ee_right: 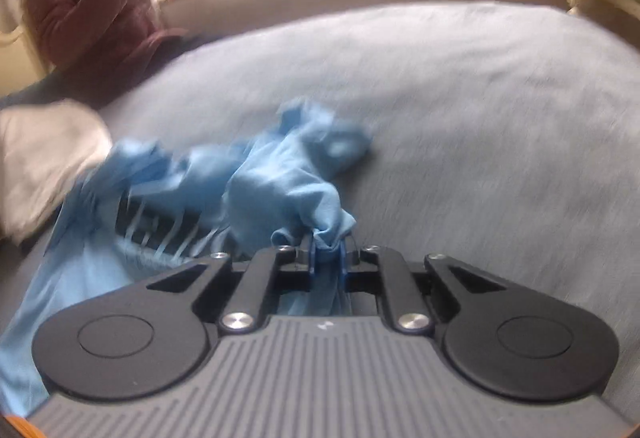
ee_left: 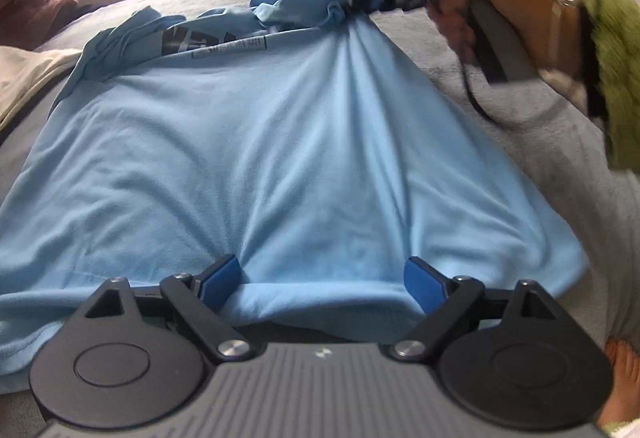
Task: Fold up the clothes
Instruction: 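Open both grippers and release the shirt onto the bed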
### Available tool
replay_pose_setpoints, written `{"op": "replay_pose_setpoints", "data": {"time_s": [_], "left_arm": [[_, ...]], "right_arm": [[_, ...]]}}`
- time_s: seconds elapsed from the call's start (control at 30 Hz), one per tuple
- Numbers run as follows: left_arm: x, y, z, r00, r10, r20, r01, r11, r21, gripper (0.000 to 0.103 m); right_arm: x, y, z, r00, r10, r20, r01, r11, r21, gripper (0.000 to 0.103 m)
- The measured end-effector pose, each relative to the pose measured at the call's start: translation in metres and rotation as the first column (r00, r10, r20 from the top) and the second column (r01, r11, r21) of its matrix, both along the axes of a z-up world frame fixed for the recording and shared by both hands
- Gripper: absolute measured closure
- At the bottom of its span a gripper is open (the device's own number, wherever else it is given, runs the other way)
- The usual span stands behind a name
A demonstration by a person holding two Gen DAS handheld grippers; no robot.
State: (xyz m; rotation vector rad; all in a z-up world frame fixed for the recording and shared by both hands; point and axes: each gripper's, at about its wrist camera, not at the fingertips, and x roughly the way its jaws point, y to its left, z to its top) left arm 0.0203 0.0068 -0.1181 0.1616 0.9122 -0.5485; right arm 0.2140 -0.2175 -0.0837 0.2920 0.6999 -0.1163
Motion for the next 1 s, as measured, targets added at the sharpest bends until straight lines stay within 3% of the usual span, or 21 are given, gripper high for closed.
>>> {"op": "replay_pose_setpoints", "data": {"time_s": [0.23, 0.4, 0.53, 0.6, 0.67, 0.7, 0.8, 1.0], "left_arm": [[0.018, 0.012, 0.006, 0.996, 0.016, -0.088, -0.026, 0.993, -0.116, 0.014], [0.023, 0.012, 0.007, 0.992, 0.037, -0.125, -0.057, 0.985, -0.162, 0.014], [0.031, 0.018, 0.006, 0.988, 0.058, -0.144, -0.086, 0.977, -0.196, 0.014], [0.031, 0.023, 0.008, 0.986, 0.066, -0.151, -0.098, 0.971, -0.218, 0.014], [0.031, 0.03, 0.01, 0.983, 0.08, -0.163, -0.119, 0.963, -0.243, 0.014], [0.033, 0.035, 0.012, 0.981, 0.09, -0.171, -0.132, 0.957, -0.257, 0.014], [0.033, 0.046, 0.016, 0.977, 0.114, -0.179, -0.163, 0.943, -0.291, 0.014], [0.023, 0.075, 0.036, 0.977, 0.168, -0.13, -0.201, 0.929, -0.31, 0.014]], "right_arm": [[0.039, -0.008, 0.006, 1.0, -0.014, -0.008, 0.014, 0.997, -0.071, 0.095], [0.057, -0.011, -0.02, 0.997, -0.046, -0.06, 0.039, 0.993, -0.115, 0.094], [0.061, -0.012, -0.036, 0.995, -0.056, -0.088, 0.045, 0.992, -0.119, 0.087], [0.051, -0.026, -0.03, 0.991, -0.091, -0.097, 0.088, 0.995, -0.041, 0.071], [0.041, -0.04, -0.023, 0.986, -0.127, -0.108, 0.132, 0.99, 0.039, 0.043], [0.028, -0.05, -0.018, 0.982, -0.157, -0.104, 0.166, 0.982, 0.084, 0.038], [-0.016, -0.076, -0.009, 0.969, -0.224, -0.106, 0.242, 0.946, 0.214, 0.034], [-0.113, -0.097, -0.006, 0.959, -0.25, -0.131, 0.283, 0.848, 0.449, 0.033]]}}
